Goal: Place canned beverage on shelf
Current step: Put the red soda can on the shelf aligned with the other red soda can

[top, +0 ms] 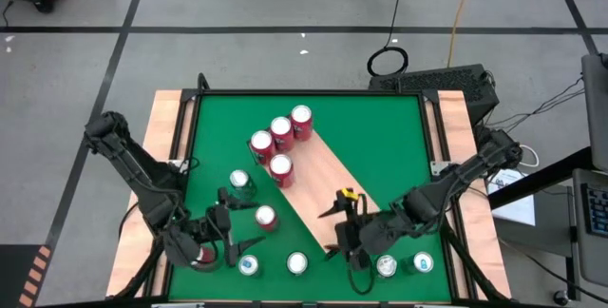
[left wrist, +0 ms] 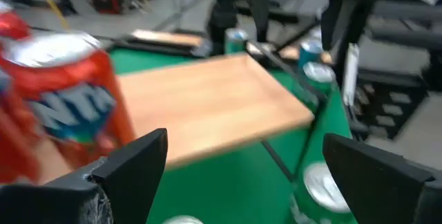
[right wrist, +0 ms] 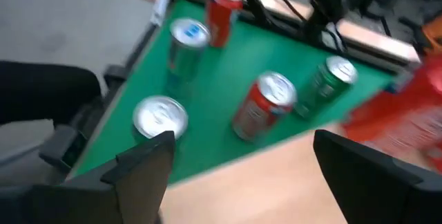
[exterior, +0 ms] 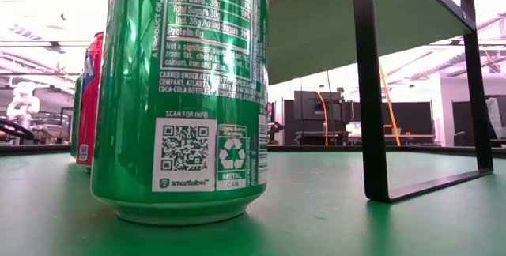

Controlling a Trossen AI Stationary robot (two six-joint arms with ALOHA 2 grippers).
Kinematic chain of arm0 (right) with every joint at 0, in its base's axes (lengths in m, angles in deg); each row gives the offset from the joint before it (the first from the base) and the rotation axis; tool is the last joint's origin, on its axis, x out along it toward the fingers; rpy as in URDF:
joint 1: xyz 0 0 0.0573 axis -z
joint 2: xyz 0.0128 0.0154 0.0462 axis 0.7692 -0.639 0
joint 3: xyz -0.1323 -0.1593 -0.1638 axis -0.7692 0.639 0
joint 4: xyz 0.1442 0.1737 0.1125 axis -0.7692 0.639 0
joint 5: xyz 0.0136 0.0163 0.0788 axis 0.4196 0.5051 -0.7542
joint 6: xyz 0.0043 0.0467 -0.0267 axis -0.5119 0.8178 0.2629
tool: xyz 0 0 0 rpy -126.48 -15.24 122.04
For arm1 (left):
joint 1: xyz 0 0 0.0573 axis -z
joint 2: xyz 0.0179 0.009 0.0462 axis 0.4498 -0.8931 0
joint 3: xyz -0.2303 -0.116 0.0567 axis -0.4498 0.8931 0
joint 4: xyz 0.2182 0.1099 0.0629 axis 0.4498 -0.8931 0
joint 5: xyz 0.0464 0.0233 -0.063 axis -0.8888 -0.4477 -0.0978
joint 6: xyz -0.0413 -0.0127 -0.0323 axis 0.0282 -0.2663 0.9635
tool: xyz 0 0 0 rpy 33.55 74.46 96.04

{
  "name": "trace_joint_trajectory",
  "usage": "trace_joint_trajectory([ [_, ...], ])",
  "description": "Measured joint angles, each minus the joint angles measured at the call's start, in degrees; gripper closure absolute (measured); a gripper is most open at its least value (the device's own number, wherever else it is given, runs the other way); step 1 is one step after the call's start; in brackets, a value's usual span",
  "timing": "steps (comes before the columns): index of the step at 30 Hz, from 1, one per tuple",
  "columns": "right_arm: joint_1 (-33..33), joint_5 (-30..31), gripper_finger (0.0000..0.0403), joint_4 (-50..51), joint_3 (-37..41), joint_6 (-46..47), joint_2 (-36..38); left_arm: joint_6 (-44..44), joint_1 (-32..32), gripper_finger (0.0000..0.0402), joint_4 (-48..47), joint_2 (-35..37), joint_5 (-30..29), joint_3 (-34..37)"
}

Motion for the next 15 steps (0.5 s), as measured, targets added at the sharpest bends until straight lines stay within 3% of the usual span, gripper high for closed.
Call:
trace_joint_trajectory([
  [4,-0.69,-0.01,0.0067,-12.06,5.92,-2.84,0.0,1.91,-0.14,0.0018,-1.13,-1.6,3.77,0.0],
  [8,-0.77,0.02,0.0067,-23.61,10.07,-6.02,0.0,10.64,-1.5,0.0018,-8.75,-2.99,7.69,0.0],
  [12,-0.79,0.02,0.0067,-27.37,11.32,-7.32,0.0,20.85,-4.14,0.0018,-16.72,-3.55,9.69,0.0],
  [15,-0.77,0.02,0.0067,-27.39,11.32,-7.49,0.0,22.45,-5.89,0.0018,-19.01,-4.07,11.36,0.0],
])
